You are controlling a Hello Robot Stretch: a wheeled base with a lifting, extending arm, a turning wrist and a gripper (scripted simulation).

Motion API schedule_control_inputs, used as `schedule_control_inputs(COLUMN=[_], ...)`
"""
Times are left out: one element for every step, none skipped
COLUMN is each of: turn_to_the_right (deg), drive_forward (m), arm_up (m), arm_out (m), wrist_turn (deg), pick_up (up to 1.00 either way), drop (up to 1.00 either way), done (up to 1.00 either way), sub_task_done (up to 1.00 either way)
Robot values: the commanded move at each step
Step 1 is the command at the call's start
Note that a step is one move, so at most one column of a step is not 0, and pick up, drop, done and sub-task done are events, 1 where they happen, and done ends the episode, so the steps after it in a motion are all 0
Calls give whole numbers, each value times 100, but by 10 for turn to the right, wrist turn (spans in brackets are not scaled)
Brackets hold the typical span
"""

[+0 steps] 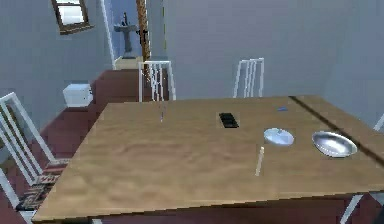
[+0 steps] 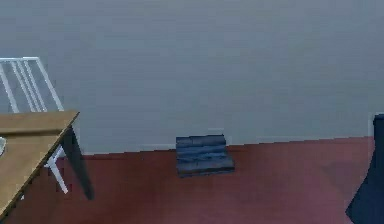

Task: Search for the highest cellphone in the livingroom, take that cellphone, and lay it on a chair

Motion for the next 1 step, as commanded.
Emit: schedule_control_inputs(turn_to_the_right=[450], drive_forward=[0], arm_up=[0], arm_out=[0], wrist_turn=[0], pick_up=[0], drop=[0], done=[0], sub_task_done=[0])
